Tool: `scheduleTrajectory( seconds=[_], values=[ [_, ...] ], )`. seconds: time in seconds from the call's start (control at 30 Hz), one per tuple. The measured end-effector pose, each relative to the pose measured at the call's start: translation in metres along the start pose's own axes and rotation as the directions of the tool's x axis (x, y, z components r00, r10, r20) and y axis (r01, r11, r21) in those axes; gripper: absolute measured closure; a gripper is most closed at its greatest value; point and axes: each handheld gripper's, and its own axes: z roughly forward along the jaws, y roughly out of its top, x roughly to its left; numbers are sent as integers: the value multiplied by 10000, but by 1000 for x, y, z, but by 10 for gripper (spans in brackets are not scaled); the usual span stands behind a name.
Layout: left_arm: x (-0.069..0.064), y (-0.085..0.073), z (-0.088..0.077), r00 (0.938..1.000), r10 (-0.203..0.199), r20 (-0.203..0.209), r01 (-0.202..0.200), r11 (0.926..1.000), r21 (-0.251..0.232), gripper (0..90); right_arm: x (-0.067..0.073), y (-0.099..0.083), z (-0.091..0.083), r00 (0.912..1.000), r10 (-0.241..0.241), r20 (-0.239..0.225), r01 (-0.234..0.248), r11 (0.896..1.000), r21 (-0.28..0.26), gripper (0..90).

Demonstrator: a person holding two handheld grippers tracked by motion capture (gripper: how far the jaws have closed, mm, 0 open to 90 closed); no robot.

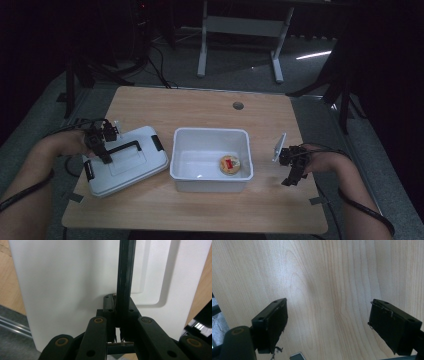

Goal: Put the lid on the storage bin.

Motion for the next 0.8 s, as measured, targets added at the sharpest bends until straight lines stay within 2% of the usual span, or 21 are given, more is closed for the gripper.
scheduleTrajectory(
  seconds=[0.27,0.43,0.6,0.63,0.8],
  values=[
    [-7,-4,-21,9997,201,-106,-203,9996,-203,835,1,-3,0,10000,92,-7,-92,9999,-58,149],
    [-10,-7,-39,9999,134,-102,-140,9978,-640,835,1,-4,1,10000,92,-25,-92,10000,-23,149],
    [-13,-4,-48,9992,295,-255,-307,9983,-503,835,1,-2,1,10000,83,-19,-83,10000,53,150],
    [-14,-3,-53,9989,332,-325,-347,9983,-461,835,1,-2,1,10000,74,-6,-74,10000,31,149],
    [-17,0,-68,9981,425,-443,-452,9970,-624,835,1,-2,0,9999,100,0,-100,9999,12,149]
  ],
)
